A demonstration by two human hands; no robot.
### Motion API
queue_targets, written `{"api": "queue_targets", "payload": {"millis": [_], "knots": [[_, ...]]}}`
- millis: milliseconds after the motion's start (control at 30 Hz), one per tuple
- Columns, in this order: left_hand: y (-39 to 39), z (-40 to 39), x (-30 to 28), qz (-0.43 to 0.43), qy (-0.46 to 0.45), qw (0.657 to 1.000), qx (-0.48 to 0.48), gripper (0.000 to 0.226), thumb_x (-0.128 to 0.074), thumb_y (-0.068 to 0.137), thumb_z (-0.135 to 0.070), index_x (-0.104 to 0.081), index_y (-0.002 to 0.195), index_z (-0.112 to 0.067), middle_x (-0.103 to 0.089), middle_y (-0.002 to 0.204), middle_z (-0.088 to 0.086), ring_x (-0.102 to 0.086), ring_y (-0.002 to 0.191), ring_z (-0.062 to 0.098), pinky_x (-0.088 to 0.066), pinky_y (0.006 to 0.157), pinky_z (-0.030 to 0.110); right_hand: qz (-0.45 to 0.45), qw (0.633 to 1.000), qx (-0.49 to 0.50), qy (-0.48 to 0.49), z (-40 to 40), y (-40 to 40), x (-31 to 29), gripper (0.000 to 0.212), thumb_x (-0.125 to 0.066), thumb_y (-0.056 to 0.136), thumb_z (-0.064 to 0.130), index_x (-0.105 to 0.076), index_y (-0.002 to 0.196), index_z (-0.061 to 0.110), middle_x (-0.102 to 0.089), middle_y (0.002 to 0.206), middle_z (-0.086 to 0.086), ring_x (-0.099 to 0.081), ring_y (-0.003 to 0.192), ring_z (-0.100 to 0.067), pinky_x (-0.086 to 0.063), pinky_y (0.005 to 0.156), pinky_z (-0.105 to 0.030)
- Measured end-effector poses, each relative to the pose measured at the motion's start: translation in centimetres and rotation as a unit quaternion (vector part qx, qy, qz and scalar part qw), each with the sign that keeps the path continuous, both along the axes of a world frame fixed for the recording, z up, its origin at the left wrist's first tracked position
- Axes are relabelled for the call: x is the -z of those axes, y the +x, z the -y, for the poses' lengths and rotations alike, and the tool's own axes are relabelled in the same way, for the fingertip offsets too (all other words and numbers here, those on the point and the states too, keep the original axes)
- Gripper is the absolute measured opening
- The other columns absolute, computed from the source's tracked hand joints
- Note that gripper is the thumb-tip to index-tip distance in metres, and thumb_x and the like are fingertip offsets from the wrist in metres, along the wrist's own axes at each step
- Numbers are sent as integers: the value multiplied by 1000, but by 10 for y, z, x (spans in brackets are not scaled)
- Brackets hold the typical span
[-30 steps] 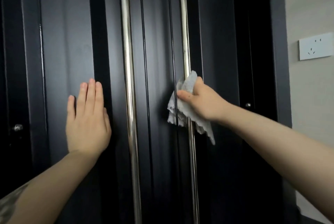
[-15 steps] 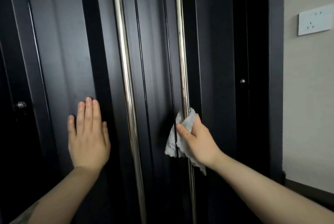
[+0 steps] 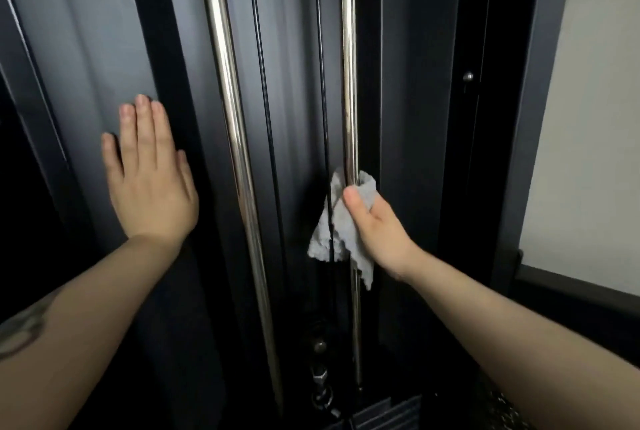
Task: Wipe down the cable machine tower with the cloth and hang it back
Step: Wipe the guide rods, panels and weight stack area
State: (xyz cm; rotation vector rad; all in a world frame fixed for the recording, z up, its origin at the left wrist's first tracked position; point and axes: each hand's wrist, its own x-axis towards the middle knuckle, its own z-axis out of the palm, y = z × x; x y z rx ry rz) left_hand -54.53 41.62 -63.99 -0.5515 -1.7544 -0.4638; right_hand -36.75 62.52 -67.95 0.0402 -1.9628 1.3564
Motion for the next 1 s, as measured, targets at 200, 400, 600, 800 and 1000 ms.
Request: {"api": "queue_targets", "payload": {"millis": [200, 400, 600, 800, 1000], "knots": [[-2, 0, 2, -7, 2, 1000, -11, 59, -29, 103, -18, -3, 156, -8, -4, 164, 10, 0, 151, 24, 9, 119, 37, -112, 992, 59, -10, 6, -15, -7, 23, -46, 98, 23, -49, 120, 17, -60, 92, 6, -60, 85, -6, -51, 82, -23], [1, -1, 2, -1, 5, 1000, 2, 58, -22, 103, -20, -2, 155, -6, -2, 164, 10, 0, 151, 26, 2, 121, 44, 32, 991, 97, -83, 19, -5, 128, 40, -55, 92, 37, -45, 129, 24, -69, 93, 4, -67, 89, -8, -54, 84, -30], [-10, -3, 5, -17, 12, 1000, 8, 57, -19, 103, -21, -2, 155, -7, -2, 164, 11, 0, 151, 27, 1, 121, 46, -11, 995, 58, -82, 5, -13, 84, 29, -53, 94, 39, -50, 112, 17, -64, 89, -16, -65, 84, -33, -52, 82, -54], [-74, -9, 8, -9, 45, 996, 79, 55, -10, 105, -33, 9, 155, -23, -3, 164, 7, -6, 151, 23, -16, 119, 53, 27, 990, 101, -91, 16, -8, 137, 37, -41, 97, 40, -44, 130, 23, -64, 98, 6, -64, 94, -7, -50, 84, -27], [-42, -5, 7, -9, 48, 998, 50, 55, -15, 105, -29, 2, 156, -17, -5, 164, 7, -5, 151, 24, -7, 122, 50, 25, 992, 105, -70, 14, -10, 107, 44, -38, 94, 55, -48, 119, 21, -64, 95, -7, -65, 90, -27, -51, 85, -52]]}}
